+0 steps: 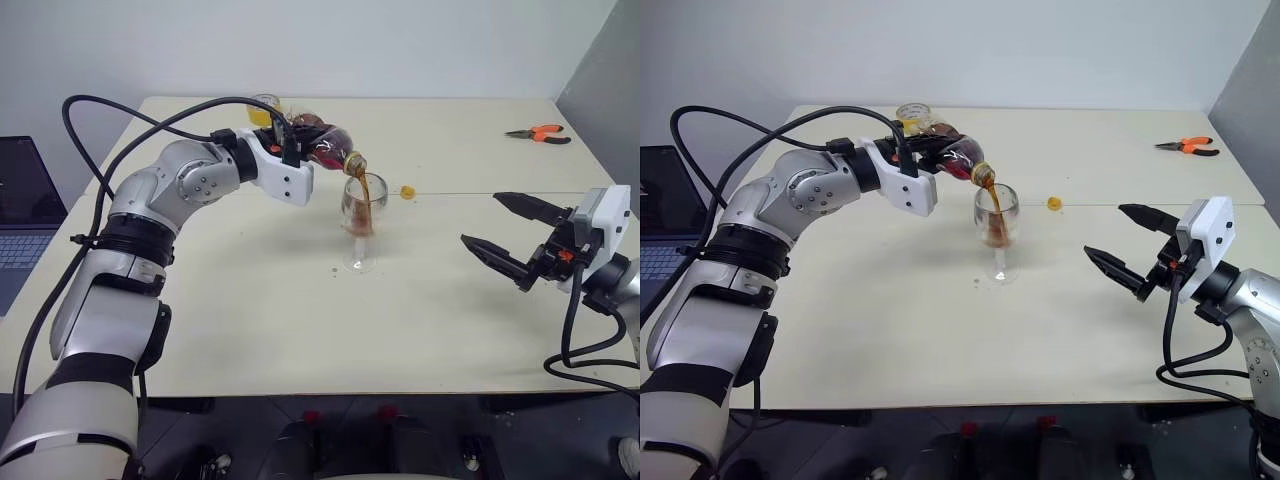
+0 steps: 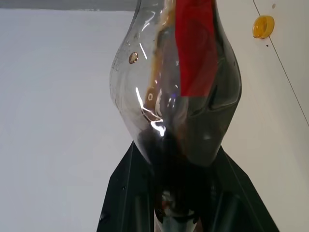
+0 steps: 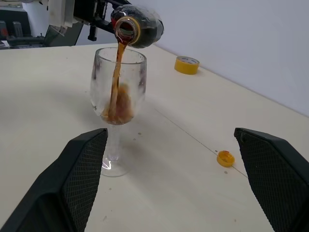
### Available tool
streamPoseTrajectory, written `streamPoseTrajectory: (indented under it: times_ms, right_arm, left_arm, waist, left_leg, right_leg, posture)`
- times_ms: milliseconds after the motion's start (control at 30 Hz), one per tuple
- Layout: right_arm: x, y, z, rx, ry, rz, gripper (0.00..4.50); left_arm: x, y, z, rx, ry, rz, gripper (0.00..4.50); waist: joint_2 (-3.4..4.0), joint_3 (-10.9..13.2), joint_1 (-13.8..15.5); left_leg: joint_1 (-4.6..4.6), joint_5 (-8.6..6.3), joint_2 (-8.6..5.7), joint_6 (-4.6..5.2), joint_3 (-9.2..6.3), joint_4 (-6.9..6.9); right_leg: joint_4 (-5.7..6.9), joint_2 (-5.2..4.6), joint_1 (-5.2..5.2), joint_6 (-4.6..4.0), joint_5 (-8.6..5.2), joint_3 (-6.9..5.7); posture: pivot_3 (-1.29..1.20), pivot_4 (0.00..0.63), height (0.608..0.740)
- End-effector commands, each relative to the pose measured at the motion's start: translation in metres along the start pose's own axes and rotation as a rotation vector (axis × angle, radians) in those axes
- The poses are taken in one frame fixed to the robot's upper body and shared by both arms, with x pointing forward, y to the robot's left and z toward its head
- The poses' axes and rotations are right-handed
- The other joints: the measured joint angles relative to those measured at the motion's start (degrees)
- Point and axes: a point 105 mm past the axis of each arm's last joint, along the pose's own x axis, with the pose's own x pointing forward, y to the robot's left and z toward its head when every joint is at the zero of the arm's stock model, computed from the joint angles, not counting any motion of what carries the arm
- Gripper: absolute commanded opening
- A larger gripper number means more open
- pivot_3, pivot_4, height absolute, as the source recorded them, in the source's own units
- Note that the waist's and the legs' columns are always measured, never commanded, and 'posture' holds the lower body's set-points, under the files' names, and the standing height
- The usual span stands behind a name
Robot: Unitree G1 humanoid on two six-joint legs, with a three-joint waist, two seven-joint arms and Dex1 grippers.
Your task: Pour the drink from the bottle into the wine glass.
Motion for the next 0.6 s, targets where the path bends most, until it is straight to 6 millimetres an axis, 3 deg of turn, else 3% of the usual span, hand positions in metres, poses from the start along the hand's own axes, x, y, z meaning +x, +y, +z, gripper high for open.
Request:
streamPoseTrajectory:
  times_ms: [33,600]
  right_arm:
    - [-0.0011,-0.0019,0.009,-0.048,-0.02,-0.005,4.5]
    - [0.0012,-0.0027,0.0096,-0.051,-0.023,0.004,4.5]
  left_arm:
    - [-0.0042,0.0265,-0.002,0.042,0.004,0.071,0.74]
    - [-0.0073,0.0191,-0.008,0.036,0.032,0.043,0.74]
  waist:
    - [0.0,0.0,0.0]
    - [0.0,0.0,0.0]
  left_leg:
    - [0.0,0.0,0.0,0.0,0.0,0.01]
    - [0.0,0.0,0.0,0.0,0.0,0.01]
  right_leg:
    - [0.0,0.0,0.0,0.0,0.0,0.0]
    - [0.01,0.0,0.0,0.0,0.0,-0.01]
  posture:
    - [0.0,0.15,0.74]
    - [0.0,0.15,0.74]
